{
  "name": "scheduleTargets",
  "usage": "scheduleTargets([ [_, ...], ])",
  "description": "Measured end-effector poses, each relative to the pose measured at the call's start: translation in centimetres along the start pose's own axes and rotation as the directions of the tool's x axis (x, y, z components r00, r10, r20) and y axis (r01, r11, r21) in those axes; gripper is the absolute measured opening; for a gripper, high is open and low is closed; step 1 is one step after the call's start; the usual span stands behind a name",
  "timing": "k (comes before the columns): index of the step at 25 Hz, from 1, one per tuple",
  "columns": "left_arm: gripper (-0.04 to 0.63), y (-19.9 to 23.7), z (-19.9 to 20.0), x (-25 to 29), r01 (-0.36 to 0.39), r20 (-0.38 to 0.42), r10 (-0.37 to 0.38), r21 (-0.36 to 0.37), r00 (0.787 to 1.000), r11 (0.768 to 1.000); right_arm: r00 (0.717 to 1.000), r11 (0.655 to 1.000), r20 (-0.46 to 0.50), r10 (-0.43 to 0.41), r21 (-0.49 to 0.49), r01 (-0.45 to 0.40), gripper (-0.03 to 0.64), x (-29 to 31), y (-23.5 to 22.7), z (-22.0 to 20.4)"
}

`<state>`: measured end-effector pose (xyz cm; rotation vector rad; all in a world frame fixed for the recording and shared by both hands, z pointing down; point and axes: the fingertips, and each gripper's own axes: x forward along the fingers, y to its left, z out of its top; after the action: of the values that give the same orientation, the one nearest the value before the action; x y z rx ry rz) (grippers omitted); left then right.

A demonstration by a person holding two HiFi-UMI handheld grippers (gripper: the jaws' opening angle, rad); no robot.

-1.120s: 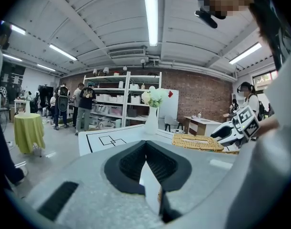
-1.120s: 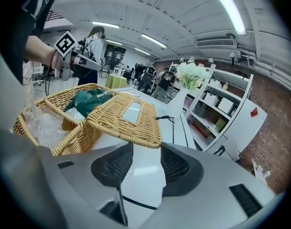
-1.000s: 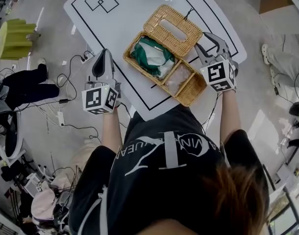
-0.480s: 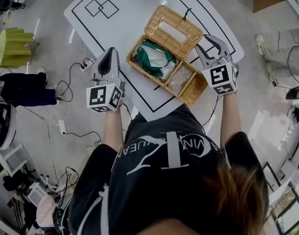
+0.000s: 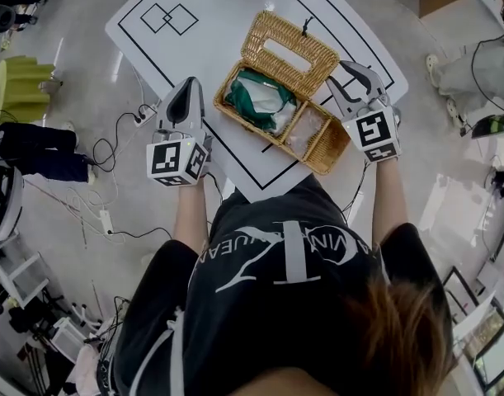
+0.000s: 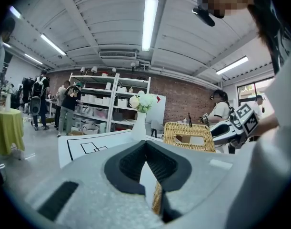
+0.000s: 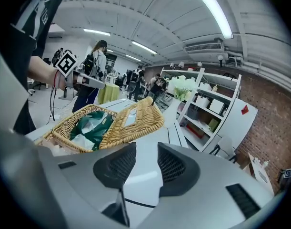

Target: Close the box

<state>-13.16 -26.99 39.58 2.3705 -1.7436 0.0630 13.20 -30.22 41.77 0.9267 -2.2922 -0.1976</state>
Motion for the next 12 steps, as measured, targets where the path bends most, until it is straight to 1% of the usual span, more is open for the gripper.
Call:
scheduleTargets([
  [12, 0.011, 0.3, 0.5, -0.4, 0.018, 0.006, -0.018, 0.003, 1.000, 1.000, 0.999, 1.000, 0.041, 0.009, 0.025, -0.010, 0.117, -0.7, 1.1, 1.5],
])
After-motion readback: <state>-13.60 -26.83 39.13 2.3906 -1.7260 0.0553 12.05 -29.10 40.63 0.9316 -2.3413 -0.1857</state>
